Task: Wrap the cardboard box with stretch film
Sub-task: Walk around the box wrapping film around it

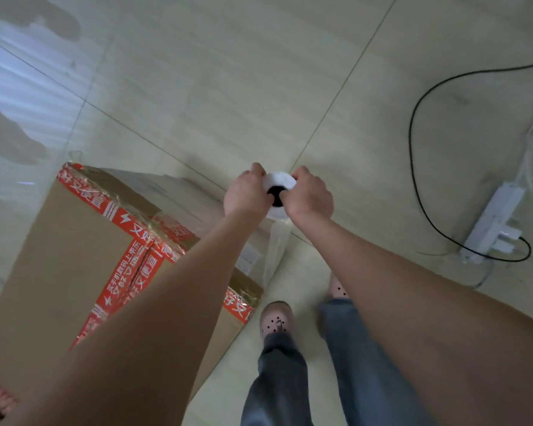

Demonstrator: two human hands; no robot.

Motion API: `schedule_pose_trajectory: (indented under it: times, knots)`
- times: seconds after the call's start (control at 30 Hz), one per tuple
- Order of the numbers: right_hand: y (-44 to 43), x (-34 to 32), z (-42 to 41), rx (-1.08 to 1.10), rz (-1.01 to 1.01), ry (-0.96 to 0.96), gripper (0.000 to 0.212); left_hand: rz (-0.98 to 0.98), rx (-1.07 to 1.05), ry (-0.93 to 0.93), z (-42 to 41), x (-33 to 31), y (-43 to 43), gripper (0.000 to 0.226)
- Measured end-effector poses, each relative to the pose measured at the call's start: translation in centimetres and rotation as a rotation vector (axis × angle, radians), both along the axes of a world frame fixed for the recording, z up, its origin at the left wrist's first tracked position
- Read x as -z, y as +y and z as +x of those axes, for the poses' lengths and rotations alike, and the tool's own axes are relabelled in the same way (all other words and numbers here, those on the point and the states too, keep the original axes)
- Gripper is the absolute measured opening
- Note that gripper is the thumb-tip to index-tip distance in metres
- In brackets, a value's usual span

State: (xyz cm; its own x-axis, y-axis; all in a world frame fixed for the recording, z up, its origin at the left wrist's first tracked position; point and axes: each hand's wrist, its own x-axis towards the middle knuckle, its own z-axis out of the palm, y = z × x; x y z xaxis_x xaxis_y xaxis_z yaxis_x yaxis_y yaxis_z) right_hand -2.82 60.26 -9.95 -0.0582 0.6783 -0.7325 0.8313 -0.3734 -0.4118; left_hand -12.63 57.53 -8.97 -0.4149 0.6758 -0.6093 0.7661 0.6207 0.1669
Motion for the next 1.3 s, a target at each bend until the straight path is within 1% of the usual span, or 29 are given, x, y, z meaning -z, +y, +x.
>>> schedule_pose_trajectory:
  times: [0.07, 0.13, 0.2, 0.27, 0.4, 0.47, 0.53, 0.67, 0.77, 0.9, 0.97, 1.03, 1.1, 1.13, 1.2, 1.3]
  knots:
    - [-0.1, 0.0, 0.0, -0.018, -0.001, 0.014, 0.025, 0.011, 0.173, 0.043, 0.6, 0.3, 0.3, 0.036]
    - [-0.1, 0.1, 0.1, -0.006, -0.004, 0.030, 0.023, 0.016, 0.303, 0.091, 1.0, 0.4, 0.6, 0.037]
    - [0.1, 0.0, 0.0, -0.006, 0.001, 0.036, 0.013, 0.028, 0.408, 0.132, 1.1, 0.4, 1.1, 0.035]
    - [0.5, -0.1, -0.2, -0.023, 0.018, 0.031, 0.010, 0.044, 0.486, 0.151, 0.9, 0.4, 1.5, 0.035]
    - [1.8, -0.2, -0.9, -0.102, 0.020, -0.001, 0.016, 0.012, 0.540, 0.145, 0.0, 0.5, 3.0, 0.039]
    - [2.5, -0.3, -1.2, -0.155, 0.037, -0.023, 0.017, -0.008, 0.523, 0.122, -0.4, 0.5, 3.9, 0.037]
    - [3.2, -0.4, -1.8, -0.216, 0.075, -0.041, 0.018, -0.019, 0.441, 0.083, -1.2, 0.4, 4.3, 0.031]
    - [4.5, -0.5, -4.5, -0.312, 0.163, -0.047, 0.026, -0.002, 0.104, 0.022, -3.8, 0.5, 4.1, 0.020]
    - [5.1, -0.5, -6.6, -0.294, 0.119, -0.051, 0.028, 0.003, -0.162, -0.006, -6.1, 0.7, 3.8, 0.024]
    - [5.5, -0.2, -9.2, -0.204, -0.033, -0.020, 0.044, 0.005, -0.479, -0.037, -9.4, 0.9, 3.5, 0.036]
    - [5.7, -0.2, -11.2, -0.181, -0.038, 0.017, 0.044, 0.026, -0.605, -0.061, -11.0, 1.2, 3.3, 0.037]
    - [6.2, -0.2, -13.3, -0.174, -0.027, 0.035, 0.039, 0.026, -0.685, -0.089, -12.6, 1.2, 3.2, 0.039]
    - [6.6, -0.2, -14.9, -0.197, -0.025, 0.018, 0.035, -0.003, -0.672, -0.124, -14.2, 1.0, 3.1, 0.041]
    - [6.8, -0.2, -15.4, -0.212, -0.027, 0.007, 0.035, -0.026, -0.624, -0.126, -14.8, 0.9, 3.1, 0.042]
    - [6.8, -0.2, -15.8, -0.246, -0.030, -0.008, 0.033, -0.067, -0.469, -0.095, -15.5, 0.4, 3.4, 0.041]
    - [6.5, -0.3, -16.0, -0.282, -0.020, -0.010, 0.027, -0.063, -0.156, -0.018, -15.5, 0.0, 4.3, 0.042]
